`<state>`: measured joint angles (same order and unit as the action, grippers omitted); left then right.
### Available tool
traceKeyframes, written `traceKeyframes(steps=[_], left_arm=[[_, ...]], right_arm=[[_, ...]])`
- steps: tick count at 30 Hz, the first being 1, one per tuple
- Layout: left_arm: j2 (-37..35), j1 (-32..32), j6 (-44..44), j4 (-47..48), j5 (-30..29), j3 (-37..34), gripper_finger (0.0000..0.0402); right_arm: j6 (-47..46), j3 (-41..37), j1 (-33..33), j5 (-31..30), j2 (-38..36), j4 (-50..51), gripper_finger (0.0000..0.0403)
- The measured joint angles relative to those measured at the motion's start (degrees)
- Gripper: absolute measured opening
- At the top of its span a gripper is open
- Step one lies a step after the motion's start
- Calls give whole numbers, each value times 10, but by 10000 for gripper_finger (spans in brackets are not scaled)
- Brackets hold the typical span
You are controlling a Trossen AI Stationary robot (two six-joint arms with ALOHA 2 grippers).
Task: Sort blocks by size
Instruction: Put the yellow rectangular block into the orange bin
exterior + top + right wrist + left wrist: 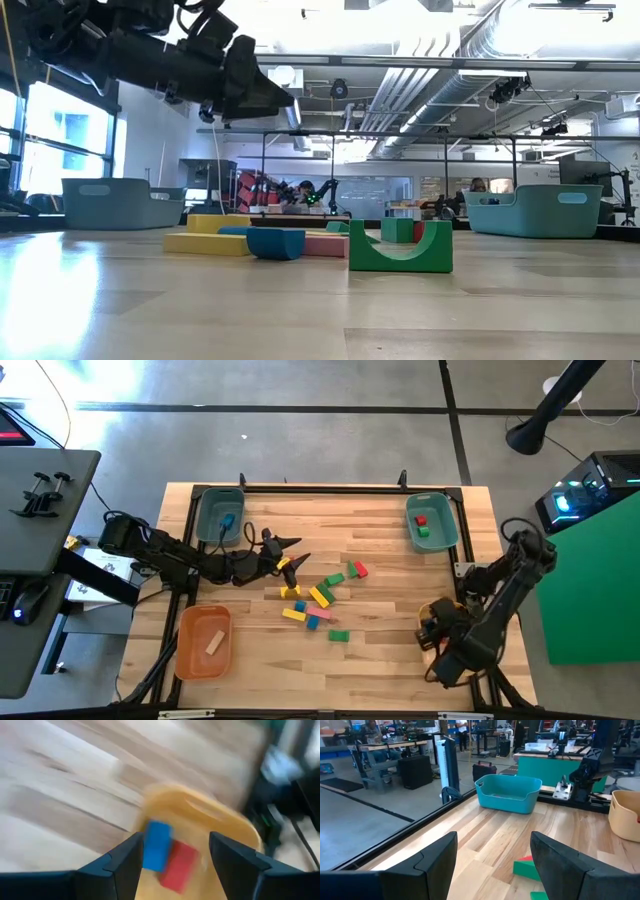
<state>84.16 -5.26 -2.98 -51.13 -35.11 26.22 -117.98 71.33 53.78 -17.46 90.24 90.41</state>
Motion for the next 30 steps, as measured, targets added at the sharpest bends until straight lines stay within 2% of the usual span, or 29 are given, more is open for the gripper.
traceKeyframes(steps=[5,7,11,15,18,24,26,30], left_arm=[[0,0,1,-23,12,0,236],[0,0,1,-32,18,0,236],[0,-1,5,-41,33,0,236],[0,-2,31,-62,70,0,236],[0,-10,48,-76,81,4,236],[26,-62,188,11,-28,84,236],[36,-72,196,52,-32,118,236],[52,-85,160,179,-23,171,236]], right_arm=[[179,29,-15,-262,-4,-25,222],[243,29,-33,-314,-4,-44,222],[444,-4,-86,-315,-5,-135,222],[653,-82,-155,-272,-6,-312,222],[796,-141,-207,-286,-6,-479,222],[1070,-217,-298,-299,-6,-819,222],[1128,-229,-319,-276,-6,-866,222],[1149,-234,-338,-251,-7,-848,222]])
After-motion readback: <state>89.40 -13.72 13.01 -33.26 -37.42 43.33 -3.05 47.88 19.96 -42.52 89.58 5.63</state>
